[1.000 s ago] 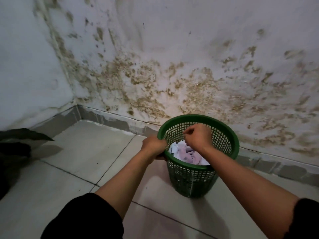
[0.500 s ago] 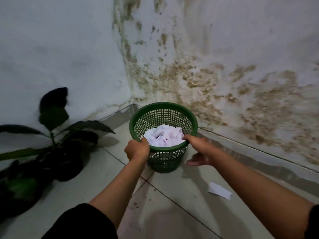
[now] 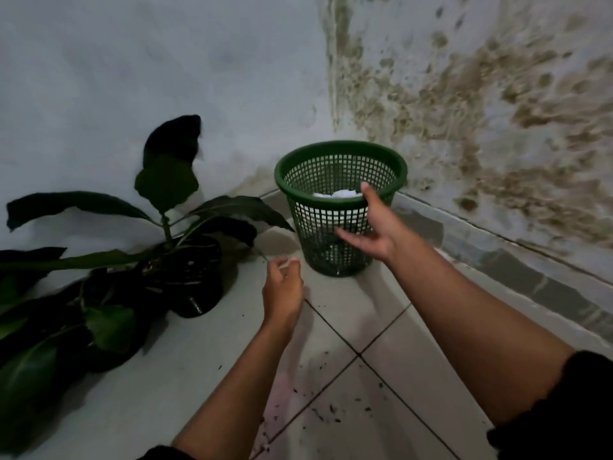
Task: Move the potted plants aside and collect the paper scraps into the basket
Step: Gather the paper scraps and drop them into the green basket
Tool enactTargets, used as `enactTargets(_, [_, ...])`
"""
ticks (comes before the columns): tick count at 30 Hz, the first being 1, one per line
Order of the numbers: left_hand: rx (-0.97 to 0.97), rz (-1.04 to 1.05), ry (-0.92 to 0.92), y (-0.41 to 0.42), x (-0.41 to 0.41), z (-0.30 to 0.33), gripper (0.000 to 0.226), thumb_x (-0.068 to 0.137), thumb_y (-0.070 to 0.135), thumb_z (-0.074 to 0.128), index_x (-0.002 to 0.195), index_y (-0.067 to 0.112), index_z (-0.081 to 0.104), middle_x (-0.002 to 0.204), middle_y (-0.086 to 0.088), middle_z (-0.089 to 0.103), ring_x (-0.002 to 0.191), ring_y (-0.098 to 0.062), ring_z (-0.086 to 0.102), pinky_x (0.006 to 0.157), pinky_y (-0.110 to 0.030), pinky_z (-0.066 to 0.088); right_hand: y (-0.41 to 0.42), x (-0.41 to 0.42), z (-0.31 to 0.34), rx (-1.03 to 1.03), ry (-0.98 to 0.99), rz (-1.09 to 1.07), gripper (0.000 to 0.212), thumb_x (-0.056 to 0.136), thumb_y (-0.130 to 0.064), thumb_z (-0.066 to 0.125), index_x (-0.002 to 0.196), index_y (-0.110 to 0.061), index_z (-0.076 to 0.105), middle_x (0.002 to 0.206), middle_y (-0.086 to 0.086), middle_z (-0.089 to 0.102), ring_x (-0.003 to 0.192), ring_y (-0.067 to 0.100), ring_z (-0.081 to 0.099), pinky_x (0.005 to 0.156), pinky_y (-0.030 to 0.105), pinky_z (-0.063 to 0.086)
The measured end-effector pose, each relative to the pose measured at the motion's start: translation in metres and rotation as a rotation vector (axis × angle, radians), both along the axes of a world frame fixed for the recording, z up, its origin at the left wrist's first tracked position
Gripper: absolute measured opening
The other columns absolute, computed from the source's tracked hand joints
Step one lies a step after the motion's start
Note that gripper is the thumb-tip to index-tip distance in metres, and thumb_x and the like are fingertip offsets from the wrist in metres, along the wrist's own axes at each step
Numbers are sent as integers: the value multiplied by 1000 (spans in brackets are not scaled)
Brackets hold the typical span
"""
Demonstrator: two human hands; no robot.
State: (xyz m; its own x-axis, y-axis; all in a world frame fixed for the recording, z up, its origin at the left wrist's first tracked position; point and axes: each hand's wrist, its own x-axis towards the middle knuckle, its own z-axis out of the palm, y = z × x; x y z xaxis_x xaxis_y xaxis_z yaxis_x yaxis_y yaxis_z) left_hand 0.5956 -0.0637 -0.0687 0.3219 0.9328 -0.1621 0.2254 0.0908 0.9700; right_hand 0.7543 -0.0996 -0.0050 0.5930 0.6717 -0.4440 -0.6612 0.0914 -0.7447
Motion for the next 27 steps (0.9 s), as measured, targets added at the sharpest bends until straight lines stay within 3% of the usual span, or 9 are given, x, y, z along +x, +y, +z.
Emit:
enactTargets(7, [-41,1,69,11,-11,-40,25,97,34,43,117,20,50,92,3,59,98,-26,61,98,-46,48,44,17,1,-17,-49,65,74,81,-56,62,137,-15,35,140,20,40,119,41,49,84,48,56])
enactTargets(10, [-36,-13,59,3,-7,-38,19,98,31,42,111,20,51,90,1,61,95,-26,62,95,-42,50,28,22,-16,-86,-113,204,80,78,-62,62,140,-23,32,134,22,48,105,35,59,76,43,55])
enactTargets(13, [-47,-96,23,-18,6,-35,13,98,26,42,104,18,50,87,-2,61,80,-21,60,72,-26,51,-13,33,-38,-131,-140,263,53,88,-49,57,134,-28,42,121,12,56,95,23,62,76,37,54])
enactTargets(15, [-59,-214,40,-38,19,-32,11,98,24,44,103,17,51,87,-3,60,74,-19,58,63,-23,48,-53,40,-47,-200,-150,268,24,94,-37,54,114,-24,55,112,9,61,91,19,64,77,33,54])
enactTargets(17, [-49,-355,108,-59,35,-30,14,96,25,47,105,16,53,92,-6,63,76,-21,60,71,-28,49,-97,45,-49,-282,-190,239,10,96,-24,52,103,-21,58,107,8,63,89,18,64,76,31,53])
enactTargets(20, [-5,-555,228,-91,55,-22,17,94,27,51,107,17,54,97,-9,66,82,-25,64,80,-33,50,-162,45,-56,-411,-316,156,17,92,-7,55,106,-14,61,98,9,65,79,16,64,73,28,53])
enactTargets(23, [75,-711,339,-118,65,-18,22,92,29,53,109,16,55,107,-13,66,99,-29,64,87,-34,50,-218,39,-81,-728,-698,252,32,88,-9,62,121,-9,61,100,8,64,81,19,62,68,19,51])
enactTargets(25, [175,-839,480,-137,66,-21,29,93,31,53,116,14,54,114,-12,63,106,-28,61,86,-27,45,-250,31,-105,-1084,-925,417,50,89,-28,61,136,-18,49,127,10,58,114,27,56,92,27,45])
enactTargets(27, [287,-985,611,-154,65,-28,36,93,32,52,123,11,50,121,-13,60,112,-27,56,85,-23,40,-276,18,-126,-1380,-916,519,68,89,-51,52,147,-28,25,150,21,32,137,40,30,109,42,30])
